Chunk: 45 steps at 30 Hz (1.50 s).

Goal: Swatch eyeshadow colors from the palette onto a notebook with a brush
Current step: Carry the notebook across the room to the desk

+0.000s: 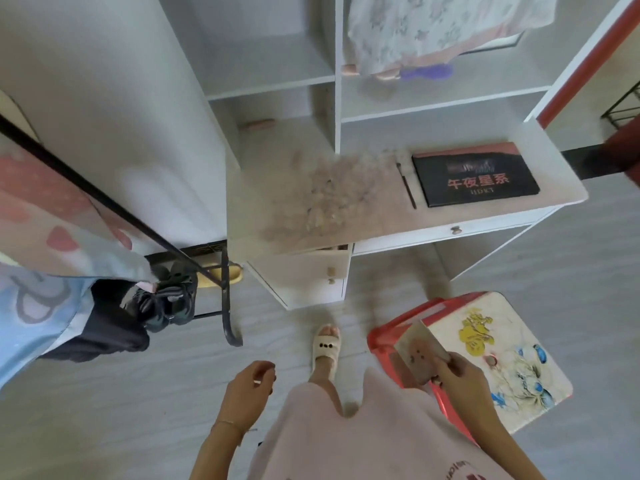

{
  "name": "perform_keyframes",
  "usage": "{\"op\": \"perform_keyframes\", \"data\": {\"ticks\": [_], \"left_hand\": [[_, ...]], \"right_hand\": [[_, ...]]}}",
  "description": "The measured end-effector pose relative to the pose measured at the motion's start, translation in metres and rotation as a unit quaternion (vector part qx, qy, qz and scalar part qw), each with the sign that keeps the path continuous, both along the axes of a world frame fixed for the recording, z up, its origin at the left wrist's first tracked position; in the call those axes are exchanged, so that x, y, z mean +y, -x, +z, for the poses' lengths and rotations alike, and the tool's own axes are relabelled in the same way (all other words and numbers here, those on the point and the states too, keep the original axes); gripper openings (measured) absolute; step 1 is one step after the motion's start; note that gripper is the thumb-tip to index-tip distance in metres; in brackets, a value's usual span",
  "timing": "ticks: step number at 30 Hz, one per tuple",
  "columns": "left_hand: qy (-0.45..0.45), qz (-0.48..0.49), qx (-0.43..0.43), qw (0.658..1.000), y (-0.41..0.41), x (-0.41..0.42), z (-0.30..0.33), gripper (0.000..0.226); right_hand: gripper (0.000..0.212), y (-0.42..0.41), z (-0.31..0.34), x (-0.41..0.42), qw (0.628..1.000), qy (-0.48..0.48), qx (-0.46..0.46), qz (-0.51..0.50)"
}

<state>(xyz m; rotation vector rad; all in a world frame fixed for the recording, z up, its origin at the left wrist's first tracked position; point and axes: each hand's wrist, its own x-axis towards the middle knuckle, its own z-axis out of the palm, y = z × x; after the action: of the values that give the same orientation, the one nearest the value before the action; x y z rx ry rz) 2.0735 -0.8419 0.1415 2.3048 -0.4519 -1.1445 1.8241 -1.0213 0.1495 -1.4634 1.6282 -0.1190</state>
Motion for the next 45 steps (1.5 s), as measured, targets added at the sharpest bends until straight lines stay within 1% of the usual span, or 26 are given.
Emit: {"op": "perform_keyframes", "data": {"ticks": [2,5,8,10,13,16,21,25,27,31,34,37,41,43,45], "left_hand": [[-0.006,-0.012,0.006,1.000,-0.021,-0.023,-0.004,0.014],[0.004,-0.046,-0.009,0.999,-0.065,-0.062,-0.004,0.015],[0.025,-0.061,-0.024,0.998,-0.111,-0.105,0.003,0.014],[0.022,-0.103,-0.051,0.993,-0.136,-0.137,0.004,0.015],[0.027,-0.173,-0.067,0.982,-0.158,-0.182,0.009,0.018],[0.047,-0.225,-0.073,0.971,-0.167,-0.229,0.010,0.018],[0.076,-0.284,-0.086,0.952,-0.152,-0.298,0.003,0.021],[0.081,-0.327,-0.189,0.923,-0.128,-0.339,-0.013,0.031],[0.082,-0.335,-0.210,0.915,-0.113,-0.360,-0.019,0.035],[0.076,-0.319,-0.213,0.921,-0.085,-0.415,-0.026,0.044],[0.028,-0.296,-0.242,0.924,-0.068,-0.458,-0.030,0.049],[-0.015,-0.235,-0.246,0.940,-0.052,-0.490,-0.035,0.054],[-0.058,-0.143,-0.232,0.960,-0.040,-0.506,-0.046,0.059],[-0.061,-0.133,-0.254,0.956,-0.034,-0.502,-0.052,0.059],[-0.039,-0.111,-0.272,0.955,-0.029,-0.500,-0.055,0.061]], "right_hand": [[0.023,-0.012,-0.003,-0.019,1.000,-0.003,0.007,-0.021],[0.019,-0.037,-0.003,-0.044,0.998,-0.014,0.007,-0.061],[0.019,-0.069,0.004,-0.071,0.998,0.007,-0.012,-0.064],[0.019,-0.082,0.011,-0.094,0.998,0.025,-0.012,-0.061],[0.022,-0.084,0.019,-0.118,0.993,0.045,-0.012,-0.106],[0.026,-0.085,0.020,-0.129,0.987,0.051,-0.014,-0.154],[0.023,-0.086,0.014,-0.150,0.984,0.039,0.011,-0.172],[0.021,-0.083,0.013,-0.188,0.983,0.047,0.016,-0.175],[0.019,-0.081,0.013,-0.216,0.984,0.057,0.008,-0.169],[0.015,-0.085,0.015,-0.285,0.991,0.051,-0.020,-0.124],[0.008,-0.091,0.018,-0.343,0.996,0.033,-0.056,-0.057],[0.011,-0.094,0.018,-0.400,0.997,0.008,-0.078,0.020],[0.023,-0.107,0.016,-0.464,0.984,-0.046,-0.090,0.144],[0.025,-0.115,0.011,-0.479,0.974,-0.076,-0.083,0.196],[0.023,-0.123,0.003,-0.487,0.962,-0.091,-0.065,0.248]]}}
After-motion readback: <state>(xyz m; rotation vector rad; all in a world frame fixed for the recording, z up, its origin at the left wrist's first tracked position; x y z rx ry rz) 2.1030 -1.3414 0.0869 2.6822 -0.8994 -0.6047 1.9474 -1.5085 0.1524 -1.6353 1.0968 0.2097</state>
